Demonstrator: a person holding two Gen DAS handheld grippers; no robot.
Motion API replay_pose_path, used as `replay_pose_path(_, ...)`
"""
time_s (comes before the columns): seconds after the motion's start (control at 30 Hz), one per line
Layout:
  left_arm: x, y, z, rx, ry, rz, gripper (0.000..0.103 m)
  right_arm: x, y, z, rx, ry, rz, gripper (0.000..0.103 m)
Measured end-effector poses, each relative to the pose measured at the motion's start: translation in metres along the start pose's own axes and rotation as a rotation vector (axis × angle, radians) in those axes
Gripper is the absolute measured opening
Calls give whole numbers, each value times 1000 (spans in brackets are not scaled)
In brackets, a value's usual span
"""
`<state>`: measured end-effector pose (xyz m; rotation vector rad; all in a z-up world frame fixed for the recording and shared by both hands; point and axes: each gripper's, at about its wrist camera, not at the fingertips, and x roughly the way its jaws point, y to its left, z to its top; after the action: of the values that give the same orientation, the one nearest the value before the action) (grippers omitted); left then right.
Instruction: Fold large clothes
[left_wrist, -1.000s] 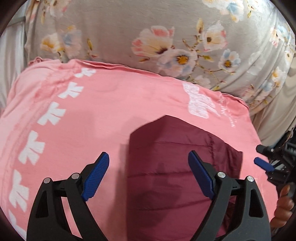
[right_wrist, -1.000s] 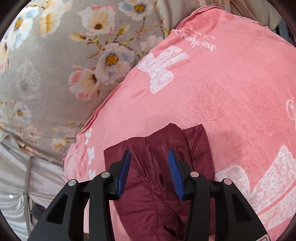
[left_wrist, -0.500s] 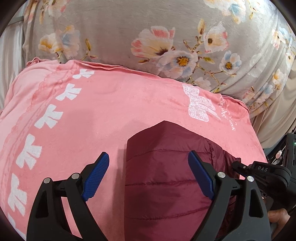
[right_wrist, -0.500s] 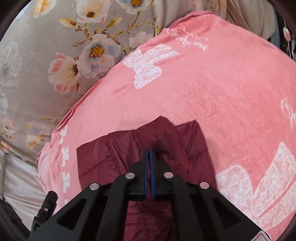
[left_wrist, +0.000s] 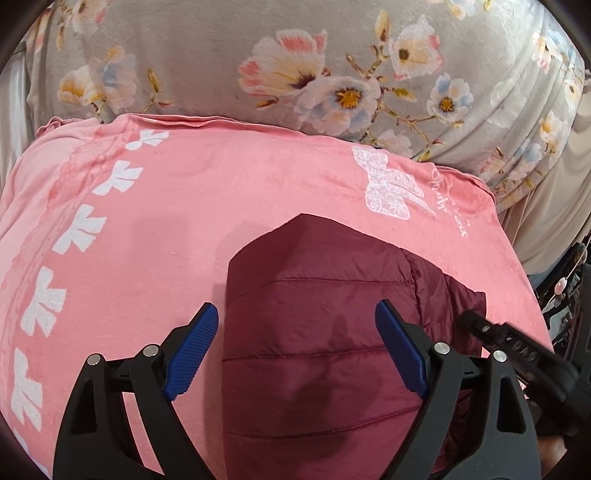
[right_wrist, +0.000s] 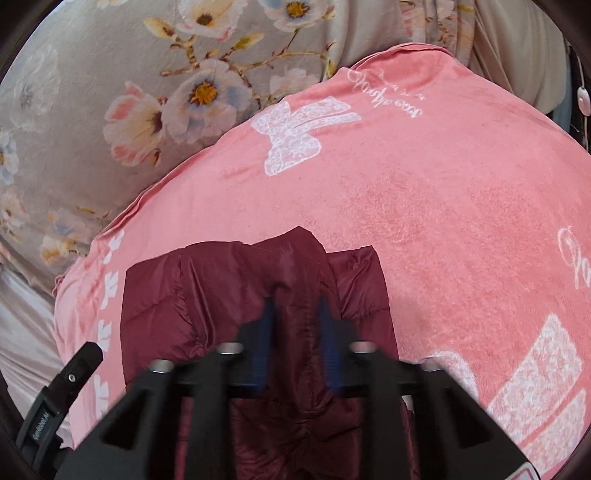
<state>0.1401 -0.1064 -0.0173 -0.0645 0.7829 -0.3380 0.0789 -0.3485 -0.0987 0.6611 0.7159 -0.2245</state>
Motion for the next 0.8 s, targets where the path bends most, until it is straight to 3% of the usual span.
replay_pose_path(0.17,3,-1,-1,17,2,10,83,-6,-16,2,5,-31,0,4)
replay_pose_path(0.43,36,-9,-16,48,81,37,79,19,-43,-10,-6,4,-52,4)
replay_pose_path(0.8,66,-18,-39,65,119,53,82,47,-57,-23,-44,13,-62,5)
